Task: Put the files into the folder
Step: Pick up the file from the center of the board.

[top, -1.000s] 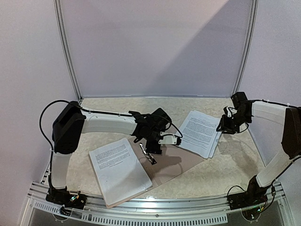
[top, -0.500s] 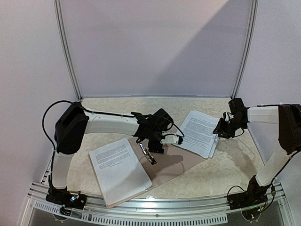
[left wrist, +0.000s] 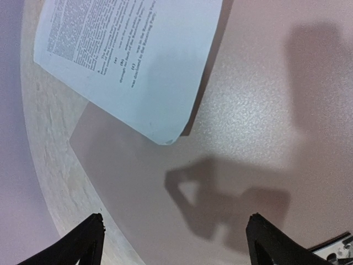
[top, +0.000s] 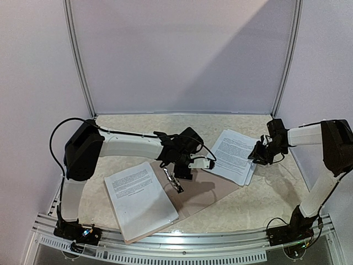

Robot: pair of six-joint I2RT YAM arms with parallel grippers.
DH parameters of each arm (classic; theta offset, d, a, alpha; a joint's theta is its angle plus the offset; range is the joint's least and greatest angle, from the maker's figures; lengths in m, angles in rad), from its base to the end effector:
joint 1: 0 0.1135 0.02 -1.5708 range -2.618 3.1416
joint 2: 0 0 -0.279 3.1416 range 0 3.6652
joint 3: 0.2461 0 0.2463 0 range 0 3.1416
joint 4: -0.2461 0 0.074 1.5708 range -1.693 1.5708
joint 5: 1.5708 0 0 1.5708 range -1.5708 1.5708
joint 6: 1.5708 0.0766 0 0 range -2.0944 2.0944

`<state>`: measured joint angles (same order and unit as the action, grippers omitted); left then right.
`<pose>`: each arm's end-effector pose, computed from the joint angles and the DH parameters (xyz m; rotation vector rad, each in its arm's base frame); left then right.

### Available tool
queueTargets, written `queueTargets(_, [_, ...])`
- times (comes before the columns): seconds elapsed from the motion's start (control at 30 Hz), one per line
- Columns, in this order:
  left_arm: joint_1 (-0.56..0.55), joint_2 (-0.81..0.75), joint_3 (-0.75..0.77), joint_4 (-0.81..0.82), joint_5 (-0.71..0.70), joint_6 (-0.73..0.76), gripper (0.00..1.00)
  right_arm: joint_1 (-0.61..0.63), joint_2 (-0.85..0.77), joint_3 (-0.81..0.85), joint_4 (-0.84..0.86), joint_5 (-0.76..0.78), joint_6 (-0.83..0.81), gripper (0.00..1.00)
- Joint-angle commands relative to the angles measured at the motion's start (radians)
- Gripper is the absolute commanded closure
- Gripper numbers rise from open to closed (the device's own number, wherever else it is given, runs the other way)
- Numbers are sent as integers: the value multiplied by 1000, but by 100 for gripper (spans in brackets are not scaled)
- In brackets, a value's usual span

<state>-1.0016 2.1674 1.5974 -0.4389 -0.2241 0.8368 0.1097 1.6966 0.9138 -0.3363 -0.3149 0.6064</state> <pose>0.2781 -0.4031 0.1401 1.9816 1.6158 0.2259 0.3262 0.0598 0.1323 0.5808 2.6999 0.6326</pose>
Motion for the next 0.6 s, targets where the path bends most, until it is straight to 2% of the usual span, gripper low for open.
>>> queueTargets(0.0, [-19, -11, -13, 15, -6, 8, 9, -11, 17, -33, 94, -85, 41, 68])
queueTargets(0.33, [-19, -16, -22, 16, -16, 18, 9, -25, 61, -62, 253, -179, 140, 69])
queueTargets(0.47, [-19, -23, -23, 8, 0, 14, 9, -30, 99, -49, 264, -166, 180, 65])
queueTargets(0.5, [-18, -28, -25, 4, 6, 13, 9, -30, 109, -45, 266, -162, 183, 67])
queueTargets(0.57, [-17, -42, -27, -9, 25, 9, 9, -32, 120, -35, 272, -161, 184, 79])
